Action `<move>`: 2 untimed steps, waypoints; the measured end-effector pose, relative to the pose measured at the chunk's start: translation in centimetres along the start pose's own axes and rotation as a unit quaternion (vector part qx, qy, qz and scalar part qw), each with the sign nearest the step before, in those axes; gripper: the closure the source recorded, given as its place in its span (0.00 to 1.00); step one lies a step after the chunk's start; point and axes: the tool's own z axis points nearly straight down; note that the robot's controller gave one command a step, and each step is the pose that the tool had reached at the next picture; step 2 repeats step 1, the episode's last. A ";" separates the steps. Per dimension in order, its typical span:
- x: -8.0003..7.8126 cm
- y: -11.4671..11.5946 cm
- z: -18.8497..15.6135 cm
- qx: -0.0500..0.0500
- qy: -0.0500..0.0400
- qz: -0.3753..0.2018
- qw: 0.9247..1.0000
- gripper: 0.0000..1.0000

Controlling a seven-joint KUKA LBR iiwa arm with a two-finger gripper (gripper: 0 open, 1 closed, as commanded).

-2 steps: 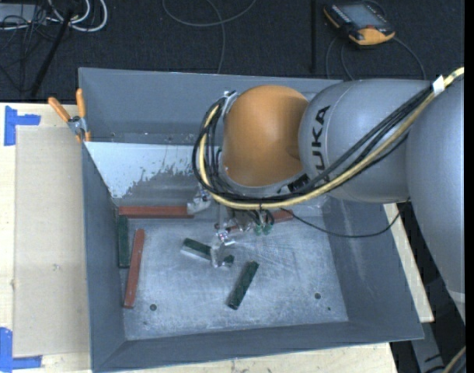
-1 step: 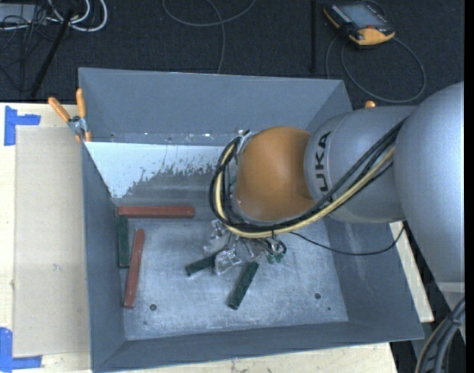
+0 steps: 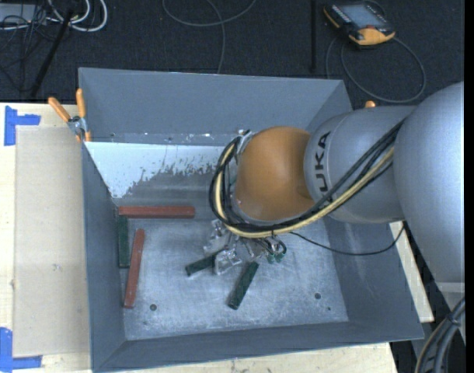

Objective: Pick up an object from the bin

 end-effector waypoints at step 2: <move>-1.4 2.1 -20.9 0.000 0.005 -0.010 1.000 1.00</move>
Offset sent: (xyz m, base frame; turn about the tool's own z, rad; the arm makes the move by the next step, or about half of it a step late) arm 0.0000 0.0000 0.0000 0.0000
